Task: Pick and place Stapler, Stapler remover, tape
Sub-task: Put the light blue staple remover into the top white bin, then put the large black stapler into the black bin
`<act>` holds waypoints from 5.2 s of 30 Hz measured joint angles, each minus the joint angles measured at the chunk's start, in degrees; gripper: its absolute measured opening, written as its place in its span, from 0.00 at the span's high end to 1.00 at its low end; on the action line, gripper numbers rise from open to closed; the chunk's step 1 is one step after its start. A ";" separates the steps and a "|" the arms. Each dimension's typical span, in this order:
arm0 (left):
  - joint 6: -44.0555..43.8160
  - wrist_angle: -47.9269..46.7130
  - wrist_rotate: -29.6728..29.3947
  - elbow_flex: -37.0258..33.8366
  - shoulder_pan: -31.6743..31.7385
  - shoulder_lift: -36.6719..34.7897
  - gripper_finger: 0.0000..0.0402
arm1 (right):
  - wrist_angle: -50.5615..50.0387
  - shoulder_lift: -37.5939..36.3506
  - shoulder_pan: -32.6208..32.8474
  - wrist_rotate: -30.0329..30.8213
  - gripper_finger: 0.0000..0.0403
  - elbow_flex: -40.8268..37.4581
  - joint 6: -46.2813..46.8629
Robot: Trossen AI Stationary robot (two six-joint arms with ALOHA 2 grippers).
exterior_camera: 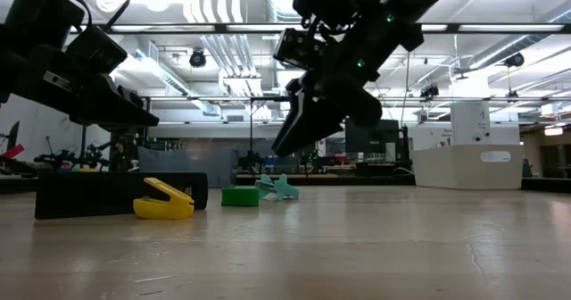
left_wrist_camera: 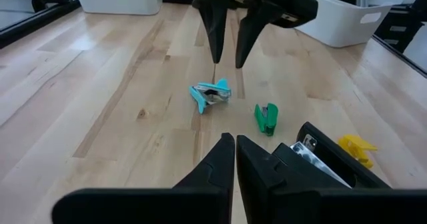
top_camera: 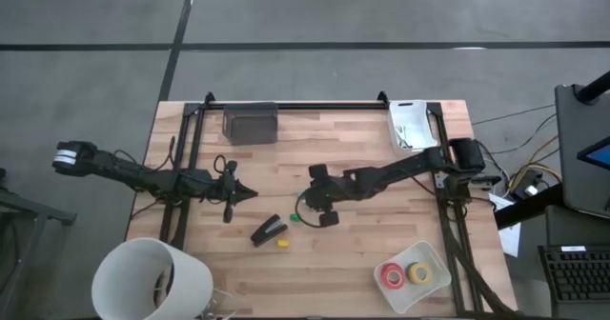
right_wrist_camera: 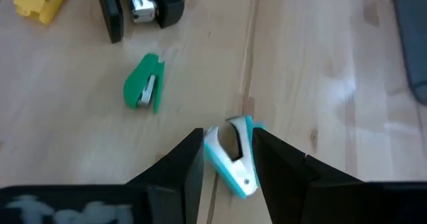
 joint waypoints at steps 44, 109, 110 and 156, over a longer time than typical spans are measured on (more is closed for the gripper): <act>0.00 -0.04 0.02 0.00 0.00 0.02 0.95 | -1.91 4.17 -0.11 1.70 0.98 0.44 2.37; 0.00 -0.04 0.02 -0.02 -0.02 0.09 0.95 | -46.01 -43.90 -33.08 24.81 0.98 -17.16 47.00; 0.00 -0.04 0.02 -0.02 0.00 0.09 0.95 | -45.60 -43.90 -34.39 24.14 0.98 -17.89 46.66; 0.01 -0.03 0.02 -0.02 -0.01 0.07 0.95 | -31.24 -44.97 -51.16 6.94 0.66 -30.13 35.91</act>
